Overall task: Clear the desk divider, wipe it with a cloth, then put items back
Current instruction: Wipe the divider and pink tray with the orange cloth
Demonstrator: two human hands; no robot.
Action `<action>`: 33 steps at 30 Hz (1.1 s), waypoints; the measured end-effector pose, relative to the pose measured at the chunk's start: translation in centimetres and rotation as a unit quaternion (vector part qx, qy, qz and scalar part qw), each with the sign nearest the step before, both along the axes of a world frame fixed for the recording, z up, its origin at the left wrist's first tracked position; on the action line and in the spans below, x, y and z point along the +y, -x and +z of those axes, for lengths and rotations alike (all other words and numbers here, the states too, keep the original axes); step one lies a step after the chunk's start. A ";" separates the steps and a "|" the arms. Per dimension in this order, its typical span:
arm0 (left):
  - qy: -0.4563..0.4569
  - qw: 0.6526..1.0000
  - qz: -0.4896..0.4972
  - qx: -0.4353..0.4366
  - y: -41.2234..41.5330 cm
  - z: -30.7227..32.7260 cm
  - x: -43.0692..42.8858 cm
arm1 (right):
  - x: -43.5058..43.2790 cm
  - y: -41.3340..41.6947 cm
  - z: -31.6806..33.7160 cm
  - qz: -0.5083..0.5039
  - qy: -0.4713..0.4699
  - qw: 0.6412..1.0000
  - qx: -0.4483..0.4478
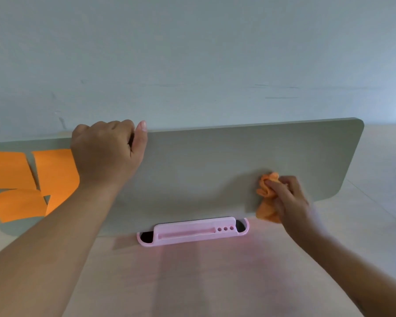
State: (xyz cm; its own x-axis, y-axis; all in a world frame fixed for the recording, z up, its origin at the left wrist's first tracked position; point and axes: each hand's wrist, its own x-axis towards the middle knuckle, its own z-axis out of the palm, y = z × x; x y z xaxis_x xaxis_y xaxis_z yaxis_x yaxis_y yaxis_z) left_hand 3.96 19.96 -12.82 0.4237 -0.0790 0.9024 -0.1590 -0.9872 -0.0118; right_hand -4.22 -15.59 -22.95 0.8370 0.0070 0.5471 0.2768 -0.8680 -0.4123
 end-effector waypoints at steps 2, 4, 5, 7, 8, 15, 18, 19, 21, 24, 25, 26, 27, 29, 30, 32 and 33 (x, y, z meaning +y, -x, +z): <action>0.002 1.000 0.001 -0.001 0.0 -0.1 -0.1 | 1.8 -2.9 3.8 -0.036 -0.050 0.979 -0.192; 0.003 1.000 0.006 -0.003 -0.2 -0.2 -0.2 | 4.4 -5.5 5.4 -0.079 -0.048 0.958 -0.273; 0.004 1.000 0.006 -0.003 -0.2 -0.2 -0.2 | 5.6 -6.6 5.0 -0.083 0.000 0.951 -0.297; 0.007 1.000 0.006 -0.006 -0.2 -0.2 -0.1 | 7.2 -6.8 2.1 0.005 0.213 0.920 -0.329; 0.008 1.000 0.008 -0.007 -0.2 -0.2 -0.2 | 6.7 -6.2 -0.1 0.071 0.330 0.888 -0.313; 0.014 0.999 0.011 -0.036 -0.6 -0.5 -0.4 | -7.2 -5.0 0.7 0.021 0.471 0.826 -0.310; 0.019 0.999 0.010 -0.044 -0.9 -0.6 -0.2 | -0.2 -8.2 4.0 -0.023 0.365 0.836 -0.409; 0.020 0.999 0.007 -0.045 -1.0 -0.7 -0.3 | 3.0 -9.1 3.6 -0.009 0.351 0.843 -0.409; 0.015 0.999 0.000 -0.040 -0.9 -0.6 -0.4 | 7.6 -9.3 0.7 0.032 0.388 0.842 -0.373; 0.011 0.999 0.002 -0.042 -0.7 -0.5 -0.5 | 5.3 -7.1 -4.9 0.113 0.584 0.750 -0.288; 0.012 0.999 0.004 -0.039 -0.5 -0.8 -0.5 | 2.7 -6.1 -5.4 0.132 0.622 0.725 -0.264; 0.009 0.999 0.001 -0.036 -0.4 -0.7 -0.4 | 0.0 -5.5 -5.0 0.128 0.642 0.713 -0.253; 0.009 1.000 -0.001 -0.029 -0.2 -0.4 -0.5 | -2.6 -5.3 -4.1 0.116 0.649 0.708 -0.255; 0.019 1.000 -0.004 -0.004 0.1 -0.2 -1.0 | -6.1 -6.1 -0.6 0.056 0.599 0.750 -0.274; 0.020 1.000 0.008 0.006 0.1 -0.3 -0.8 | -5.4 -7.1 1.4 0.014 0.541 0.790 -0.289; 0.020 1.000 0.005 0.003 0.1 -0.3 -0.7 | -0.2 -9.1 4.6 -0.043 0.414 0.840 -0.349; 0.020 1.000 -0.008 0.011 0.2 -0.1 -0.6 | 3.2 -9.7 5.2 -0.056 0.361 0.854 -0.369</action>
State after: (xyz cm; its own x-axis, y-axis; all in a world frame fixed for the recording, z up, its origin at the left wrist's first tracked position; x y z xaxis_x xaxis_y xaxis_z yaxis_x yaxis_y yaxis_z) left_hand 3.78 19.33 -12.87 0.4433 -0.0502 0.8950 -0.1740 -0.9843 0.0310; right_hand 5.49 -12.35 -17.74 0.2827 0.5085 0.8133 0.1278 -0.8603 0.4935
